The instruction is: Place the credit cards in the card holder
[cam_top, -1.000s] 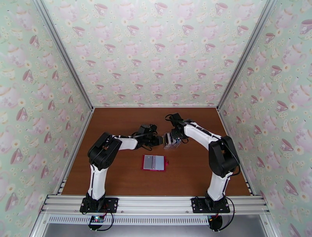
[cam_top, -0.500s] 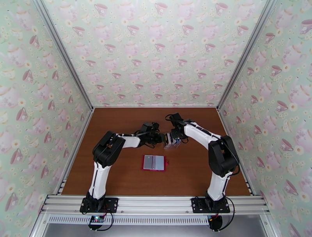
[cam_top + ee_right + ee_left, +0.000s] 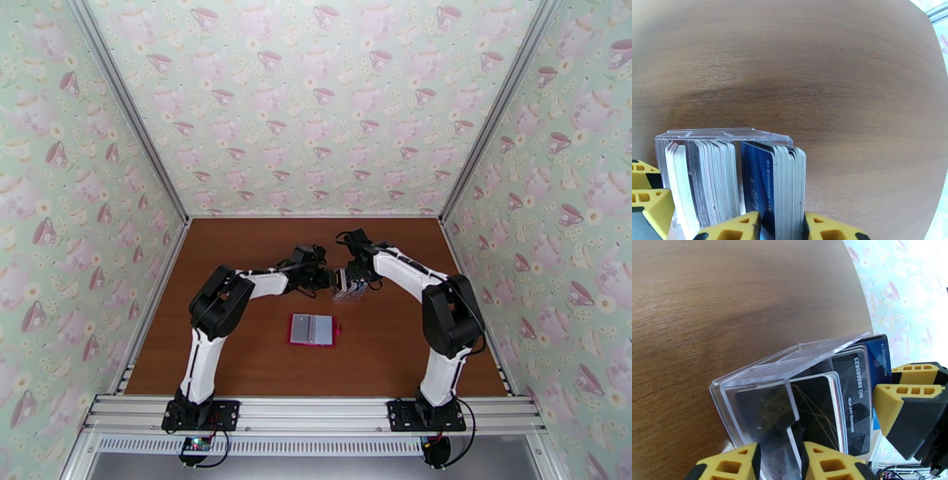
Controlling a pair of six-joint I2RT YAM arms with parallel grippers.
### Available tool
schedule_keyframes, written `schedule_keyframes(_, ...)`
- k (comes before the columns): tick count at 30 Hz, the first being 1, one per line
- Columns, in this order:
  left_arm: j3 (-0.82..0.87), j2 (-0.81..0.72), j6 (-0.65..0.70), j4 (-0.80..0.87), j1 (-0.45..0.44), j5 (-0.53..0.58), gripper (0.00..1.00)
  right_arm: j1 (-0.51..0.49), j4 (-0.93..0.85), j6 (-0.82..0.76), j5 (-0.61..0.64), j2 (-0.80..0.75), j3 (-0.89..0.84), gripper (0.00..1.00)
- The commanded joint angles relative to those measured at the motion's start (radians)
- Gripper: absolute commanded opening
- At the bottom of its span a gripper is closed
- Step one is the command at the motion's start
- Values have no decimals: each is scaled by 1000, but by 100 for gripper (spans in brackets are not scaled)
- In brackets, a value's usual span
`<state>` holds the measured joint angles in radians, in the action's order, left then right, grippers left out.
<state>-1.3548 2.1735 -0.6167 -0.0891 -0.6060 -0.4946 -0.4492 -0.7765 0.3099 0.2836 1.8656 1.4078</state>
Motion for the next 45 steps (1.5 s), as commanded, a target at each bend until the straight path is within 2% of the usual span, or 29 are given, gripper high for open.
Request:
schedule_keyframes(1,20,34,46,154,-5,90,32,6,-24,-11,47,-14,14,35)
schedule_keyframes(9,35,50,20,131,-2,64,32,6,-38,-9,94,-32,16,35)
schedule_keyframes(23,59,36,5,104,4,51,32,9,-45,-10,96,-58,19,33)
schedule_keyframes(28,61,37,5,101,6,45,32,10,-37,-12,60,-52,15,25)
schedule_keyframes(36,66,37,3,98,12,45,32,11,-38,-16,42,-44,21,1)
schedule_keyframes(45,63,48,-6,92,15,35,32,-1,-14,-19,-38,-59,11,0)
